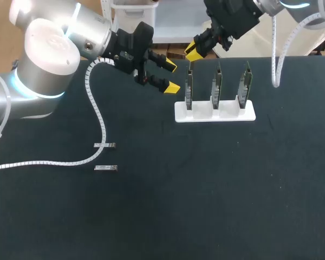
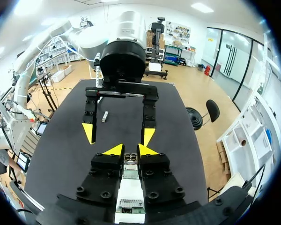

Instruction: Pick up the optical module with the left hand, and insert it into the network port with the right hand.

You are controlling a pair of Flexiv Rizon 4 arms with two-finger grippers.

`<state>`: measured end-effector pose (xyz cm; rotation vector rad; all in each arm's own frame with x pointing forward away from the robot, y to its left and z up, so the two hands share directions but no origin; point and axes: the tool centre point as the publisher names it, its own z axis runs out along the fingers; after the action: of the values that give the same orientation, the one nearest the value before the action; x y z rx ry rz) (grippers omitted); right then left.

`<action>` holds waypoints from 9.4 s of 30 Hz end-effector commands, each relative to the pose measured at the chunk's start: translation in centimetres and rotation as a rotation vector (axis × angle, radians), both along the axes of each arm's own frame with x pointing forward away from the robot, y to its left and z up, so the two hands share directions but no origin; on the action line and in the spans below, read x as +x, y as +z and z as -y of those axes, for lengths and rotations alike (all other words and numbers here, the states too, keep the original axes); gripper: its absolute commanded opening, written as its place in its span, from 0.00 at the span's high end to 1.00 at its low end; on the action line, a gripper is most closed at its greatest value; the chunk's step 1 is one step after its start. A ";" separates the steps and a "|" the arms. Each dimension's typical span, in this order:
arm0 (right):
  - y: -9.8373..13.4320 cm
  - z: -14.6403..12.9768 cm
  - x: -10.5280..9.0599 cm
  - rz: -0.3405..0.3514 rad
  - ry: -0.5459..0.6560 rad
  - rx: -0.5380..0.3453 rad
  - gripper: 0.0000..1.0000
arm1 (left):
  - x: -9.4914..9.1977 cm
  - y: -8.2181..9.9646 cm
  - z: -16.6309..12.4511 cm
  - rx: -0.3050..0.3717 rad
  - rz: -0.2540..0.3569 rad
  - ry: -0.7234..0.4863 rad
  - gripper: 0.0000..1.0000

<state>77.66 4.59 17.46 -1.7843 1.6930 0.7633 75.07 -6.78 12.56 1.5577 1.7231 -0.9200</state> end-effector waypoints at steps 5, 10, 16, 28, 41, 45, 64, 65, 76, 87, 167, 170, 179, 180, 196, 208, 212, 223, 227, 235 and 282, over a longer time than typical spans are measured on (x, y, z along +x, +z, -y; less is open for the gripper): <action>-0.1 -0.3 0.0 -0.009 0.004 0.003 1.00 | 0.1 0.1 0.1 0.006 -0.004 0.000 0.00; -0.3 -0.4 -0.1 -0.010 0.010 -0.005 1.00 | 0.1 0.1 0.1 0.006 -0.004 0.000 0.00; -0.6 -0.3 -0.1 -0.010 0.014 -0.014 1.00 | 0.1 0.1 0.1 0.006 -0.004 0.000 0.00; -0.7 -0.3 -0.1 -0.011 0.017 -0.014 1.00 | 0.1 0.1 0.1 0.006 -0.004 0.000 0.00; -0.8 -0.3 0.1 -0.012 0.010 -0.002 1.00 | 0.1 0.1 0.1 0.006 -0.004 0.000 0.00; -0.5 -0.4 0.1 -0.002 0.015 0.002 1.00 | 0.1 0.1 0.1 0.006 -0.004 0.000 0.00; -0.7 -0.3 0.0 0.001 0.028 -0.013 1.00 | 0.1 0.1 0.1 0.006 -0.004 0.000 0.00; -0.7 -0.3 0.0 0.001 0.027 -0.012 1.00 | 0.1 0.1 0.1 0.006 -0.004 0.000 0.00; -1.3 -0.1 -0.1 0.000 0.028 -0.021 1.00 | 0.1 0.1 0.1 0.006 -0.004 0.000 0.00; -1.7 -0.1 -0.2 -0.007 0.020 -0.024 1.00 | 0.1 0.1 0.1 0.006 -0.004 0.000 0.00; 0.0 1.1 0.1 -0.086 -0.032 0.095 1.00 | 0.1 0.1 0.1 0.006 -0.004 0.000 0.00; -0.3 0.8 0.2 -0.091 -0.029 0.093 1.00 | 0.1 0.1 0.1 0.006 -0.004 0.000 0.00; -1.1 0.3 0.4 -0.106 -0.017 0.082 1.00 | 0.1 0.1 0.1 0.006 -0.004 0.000 0.00; -1.2 0.3 0.5 -0.107 -0.015 0.082 1.00 | 0.1 0.1 0.1 0.006 -0.004 0.000 0.00; -2.5 -0.3 0.7 -0.135 -0.017 0.066 1.00 | 0.1 0.1 0.1 0.006 -0.004 0.000 0.00; -2.7 -0.3 0.4 -0.139 -0.013 0.053 1.00 | 0.1 0.1 0.1 0.006 -0.004 0.000 0.00; -2.8 -0.1 0.3 -0.141 -0.017 0.050 1.00 | 0.1 0.1 0.1 0.006 -0.004 0.000 0.00; -3.1 0.0 0.2 -0.142 -0.020 0.039 1.00 | 0.1 0.1 0.1 0.006 -0.004 0.000 0.00; -3.3 0.0 0.1 -0.143 -0.016 0.032 1.00 | 0.1 0.1 0.1 0.006 -0.004 0.000 0.00; -3.4 0.0 0.0 -0.145 -0.014 0.026 1.00 | 0.1 0.1 0.1 0.006 -0.004 0.000 0.00; -3.6 0.2 -0.3 -0.150 -0.043 0.062 1.00 | 0.1 0.1 0.1 0.006 -0.004 0.000 0.00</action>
<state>77.68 4.75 14.42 -1.6884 1.7961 0.9556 75.07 -6.78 12.56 1.5578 1.7230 -0.9200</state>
